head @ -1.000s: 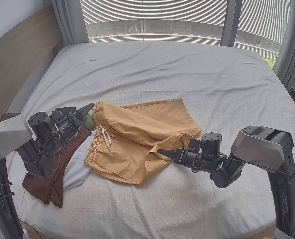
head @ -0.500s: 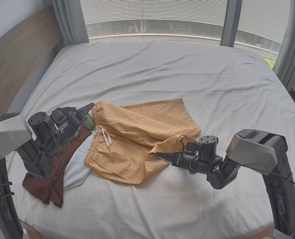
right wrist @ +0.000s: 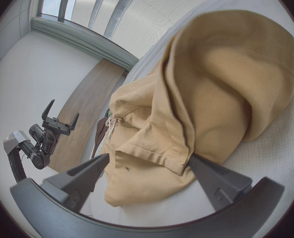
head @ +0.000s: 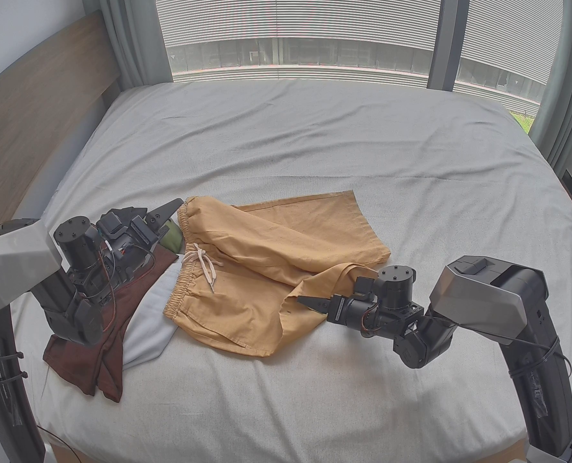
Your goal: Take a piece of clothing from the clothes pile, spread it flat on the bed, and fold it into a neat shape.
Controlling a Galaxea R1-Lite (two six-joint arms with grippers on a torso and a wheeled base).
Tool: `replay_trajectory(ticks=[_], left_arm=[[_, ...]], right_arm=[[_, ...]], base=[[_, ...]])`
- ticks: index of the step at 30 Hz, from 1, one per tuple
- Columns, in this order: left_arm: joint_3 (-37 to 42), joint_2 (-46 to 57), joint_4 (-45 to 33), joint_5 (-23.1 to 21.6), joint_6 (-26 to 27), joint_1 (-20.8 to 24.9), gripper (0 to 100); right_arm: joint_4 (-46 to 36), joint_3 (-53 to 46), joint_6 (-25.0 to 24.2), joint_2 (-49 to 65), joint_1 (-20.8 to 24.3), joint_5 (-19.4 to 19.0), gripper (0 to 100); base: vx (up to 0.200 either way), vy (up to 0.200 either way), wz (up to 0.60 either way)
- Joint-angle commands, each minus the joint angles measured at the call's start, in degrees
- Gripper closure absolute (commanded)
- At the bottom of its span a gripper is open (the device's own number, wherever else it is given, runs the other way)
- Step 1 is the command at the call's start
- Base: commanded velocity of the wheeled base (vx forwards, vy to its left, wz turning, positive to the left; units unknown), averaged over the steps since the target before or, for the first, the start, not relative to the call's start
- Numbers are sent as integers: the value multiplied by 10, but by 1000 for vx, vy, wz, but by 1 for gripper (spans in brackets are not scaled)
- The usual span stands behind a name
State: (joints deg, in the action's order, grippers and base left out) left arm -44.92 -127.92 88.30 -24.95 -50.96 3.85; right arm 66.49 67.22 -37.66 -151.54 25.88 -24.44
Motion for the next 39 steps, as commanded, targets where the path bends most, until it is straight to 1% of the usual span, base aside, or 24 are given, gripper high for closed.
replay_trajectory(ticks=[1,13,16,23,26,27,28,32,39], left_arm=[[0,0,0,0,0,1,0],[0,-1,0,0,1,2,0],[0,-1,0,0,1,2,0],[0,1,0,0,0,3,0],[0,3,0,0,1,3,0],[0,3,0,0,1,3,0],[0,4,0,0,1,3,0],[0,2,0,0,1,3,0],[0,-4,0,0,1,-1,0]], right_arm=[[5,2,0,-5,0,12,100],[22,-1,-2,-10,-5,16,100],[30,-21,-1,-2,-8,16,100],[30,-157,1,116,-38,16,100],[29,-219,3,168,-61,16,100],[29,-219,3,168,-61,16,100],[28,-255,10,192,-71,16,100],[23,-308,28,211,-92,16,100],[23,-365,30,208,-101,16,100]], base=[[0,0,0],[0,0,0],[0,0,0],[0,0,0],[0,0,0],[0,0,0],[0,0,0],[0,0,0],[0,0,0]])
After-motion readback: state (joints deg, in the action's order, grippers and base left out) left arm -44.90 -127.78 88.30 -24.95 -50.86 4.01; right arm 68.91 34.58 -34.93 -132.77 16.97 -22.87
